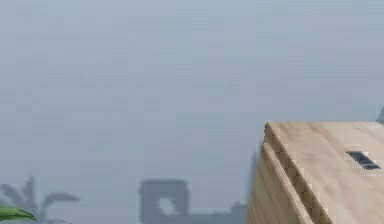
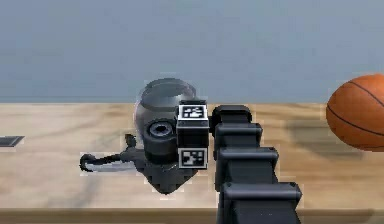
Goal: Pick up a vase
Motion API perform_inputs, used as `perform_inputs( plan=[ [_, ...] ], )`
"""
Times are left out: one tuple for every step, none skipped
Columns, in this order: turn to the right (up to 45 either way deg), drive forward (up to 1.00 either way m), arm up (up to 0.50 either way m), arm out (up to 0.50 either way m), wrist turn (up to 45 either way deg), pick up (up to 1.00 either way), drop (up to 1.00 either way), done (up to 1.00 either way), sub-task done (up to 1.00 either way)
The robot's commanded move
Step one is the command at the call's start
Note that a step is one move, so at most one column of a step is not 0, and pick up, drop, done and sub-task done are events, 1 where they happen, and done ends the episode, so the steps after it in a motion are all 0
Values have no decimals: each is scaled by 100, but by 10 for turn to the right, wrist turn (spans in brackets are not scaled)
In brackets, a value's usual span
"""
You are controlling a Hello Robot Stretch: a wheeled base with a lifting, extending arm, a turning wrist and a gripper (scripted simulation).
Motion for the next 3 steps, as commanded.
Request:
perform_inputs(
  plan=[
    [0, 0, 0, 0, 360, 0, 0, 0, 0],
    [0, 0, 0, 0, 0, 100, 0, 0, 0],
    [0, 0, 0, 0, 0, 0, 0, 100, 0]
  ],
)
